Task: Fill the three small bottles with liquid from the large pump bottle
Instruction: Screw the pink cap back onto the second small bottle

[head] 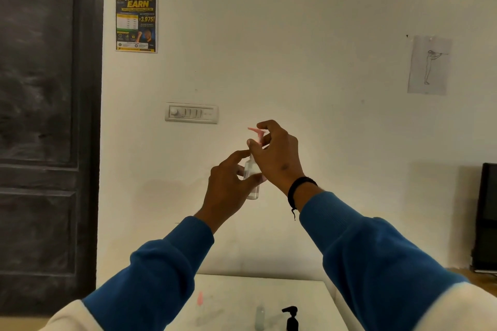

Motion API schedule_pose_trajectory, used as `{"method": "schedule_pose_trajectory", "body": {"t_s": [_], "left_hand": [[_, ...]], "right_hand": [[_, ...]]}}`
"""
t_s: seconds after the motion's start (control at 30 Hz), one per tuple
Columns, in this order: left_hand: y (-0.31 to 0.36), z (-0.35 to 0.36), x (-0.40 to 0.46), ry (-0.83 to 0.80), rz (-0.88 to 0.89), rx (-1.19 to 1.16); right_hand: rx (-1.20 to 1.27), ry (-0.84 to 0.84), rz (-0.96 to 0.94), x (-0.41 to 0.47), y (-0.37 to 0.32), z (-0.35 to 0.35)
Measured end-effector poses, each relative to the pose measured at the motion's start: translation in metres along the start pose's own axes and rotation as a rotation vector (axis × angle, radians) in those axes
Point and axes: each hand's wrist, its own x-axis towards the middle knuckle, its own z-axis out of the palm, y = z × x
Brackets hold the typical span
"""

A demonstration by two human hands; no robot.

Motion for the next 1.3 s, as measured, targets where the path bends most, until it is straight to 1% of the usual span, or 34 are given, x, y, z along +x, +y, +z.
{"method": "schedule_pose_trajectory", "body": {"t_s": [0.3,0.57,0.93,1.3], "left_hand": [[0.0,0.002,-0.002,-0.009,-0.029,0.006],[0.0,0.003,-0.003,-0.007,-0.042,-0.024],[-0.004,0.003,-0.005,-0.013,-0.076,-0.061],[-0.01,0.009,-0.004,0.004,-0.036,-0.037]], "right_hand": [[0.047,-0.007,0.067,-0.013,0.0,0.007],[0.054,0.072,0.084,-0.018,-0.002,0.015],[0.135,0.092,0.162,-0.019,0.008,0.021],[0.181,0.099,0.145,-0.025,0.012,0.024]]}}
